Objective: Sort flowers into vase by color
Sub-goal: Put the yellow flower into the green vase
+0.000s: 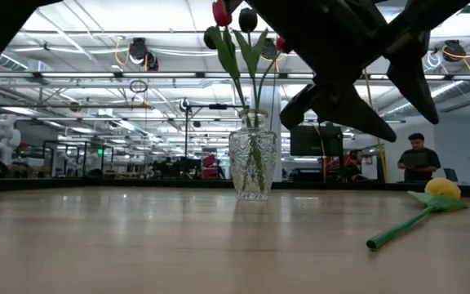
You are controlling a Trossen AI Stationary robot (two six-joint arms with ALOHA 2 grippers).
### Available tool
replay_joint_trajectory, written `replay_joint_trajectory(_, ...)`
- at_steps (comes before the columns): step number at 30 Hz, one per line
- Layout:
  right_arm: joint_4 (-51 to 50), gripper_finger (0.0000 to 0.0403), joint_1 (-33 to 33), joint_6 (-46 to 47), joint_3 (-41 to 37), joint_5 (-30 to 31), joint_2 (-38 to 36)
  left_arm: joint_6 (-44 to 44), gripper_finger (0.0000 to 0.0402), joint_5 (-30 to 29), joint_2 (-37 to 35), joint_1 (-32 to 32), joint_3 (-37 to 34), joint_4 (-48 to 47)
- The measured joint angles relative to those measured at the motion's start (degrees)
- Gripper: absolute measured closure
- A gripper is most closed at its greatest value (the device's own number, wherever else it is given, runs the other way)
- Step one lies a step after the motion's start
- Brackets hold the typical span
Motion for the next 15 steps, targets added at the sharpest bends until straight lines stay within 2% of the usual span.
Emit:
replay_joint_trajectory(6,0.0,0.0403,0.0,0.0,0.0,0.0,0.6,1.5,0.0165,-1.5,0.6,0.3,0.1,0.4)
replay_joint_trajectory(12,-0.2,0.0403,0.0,1.4,0.0,0.1,1.1,8.5,0.0162,-1.3,3.4,-0.6,0.0,2.0)
replay_joint_trajectory(15,-0.2,0.0403,0.0,1.6,0.0,0.2,1.4,8.8,0.0162,-1.3,4.8,-1.5,0.0,3.4)
